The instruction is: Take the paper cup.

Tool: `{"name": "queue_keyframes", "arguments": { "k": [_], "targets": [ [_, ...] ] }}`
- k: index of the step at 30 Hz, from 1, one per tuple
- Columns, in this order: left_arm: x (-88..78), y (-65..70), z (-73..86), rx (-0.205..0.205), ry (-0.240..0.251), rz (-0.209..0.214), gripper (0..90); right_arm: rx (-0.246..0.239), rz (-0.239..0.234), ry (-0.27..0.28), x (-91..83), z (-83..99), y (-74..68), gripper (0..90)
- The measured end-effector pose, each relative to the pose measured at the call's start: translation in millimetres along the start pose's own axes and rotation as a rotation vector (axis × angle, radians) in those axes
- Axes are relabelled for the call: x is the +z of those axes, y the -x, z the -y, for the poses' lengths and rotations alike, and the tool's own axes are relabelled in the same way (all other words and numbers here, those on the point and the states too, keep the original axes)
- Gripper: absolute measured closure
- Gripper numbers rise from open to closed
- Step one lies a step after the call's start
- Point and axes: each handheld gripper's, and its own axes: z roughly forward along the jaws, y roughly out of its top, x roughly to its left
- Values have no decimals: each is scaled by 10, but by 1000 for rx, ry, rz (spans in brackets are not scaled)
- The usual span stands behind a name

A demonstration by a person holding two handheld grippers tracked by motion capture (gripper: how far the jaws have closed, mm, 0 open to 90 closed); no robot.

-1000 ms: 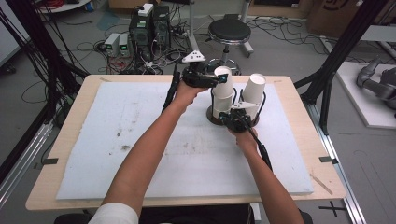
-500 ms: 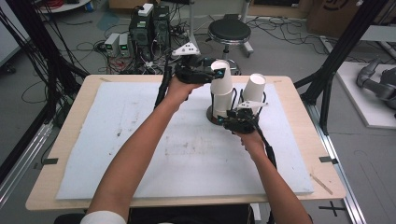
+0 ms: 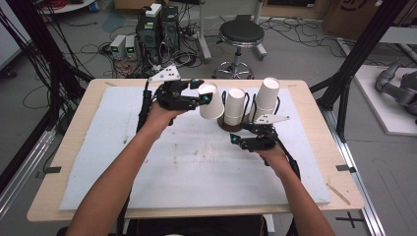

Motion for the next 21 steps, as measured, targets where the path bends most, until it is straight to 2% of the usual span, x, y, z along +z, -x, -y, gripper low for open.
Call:
{"name": "queue_keyframes", "arguments": {
  "k": [2, 4, 6, 9, 10, 11, 12, 13, 16, 21],
  "targets": [
    [-81, 10, 85, 3, -2, -4, 358, -22, 0, 10, -19, 21, -18, 222],
    [-157, 25, 171, -2, -3, -5, 358, -67, 8, 28, -43, 52, -35, 213],
    [-228, 48, 253, -2, -11, -15, 357, -94, 23, 24, -82, 91, -47, 205],
    [-337, 87, 364, -15, -17, -25, 357, -105, 19, 22, -103, 128, -57, 203],
    [-373, 97, 395, -17, -16, -30, 357, -54, 16, 6, -114, 161, -68, 203],
    [-409, 104, 423, -17, -16, -39, 357, -54, 16, 6, -114, 161, -68, 203],
    [-448, 107, 445, -18, -19, -47, 357, -36, -17, -11, -128, 180, -79, 203],
    [-481, 110, 467, -26, -15, -50, 357, -36, -17, -11, -128, 180, -79, 203],
    [-560, 123, 529, -42, -11, -53, 357, -56, -14, -9, -164, 186, -114, 203],
    [-632, 133, 613, -27, -26, -39, 357, -97, -20, 12, -255, 165, -172, 203]
  ]
}}
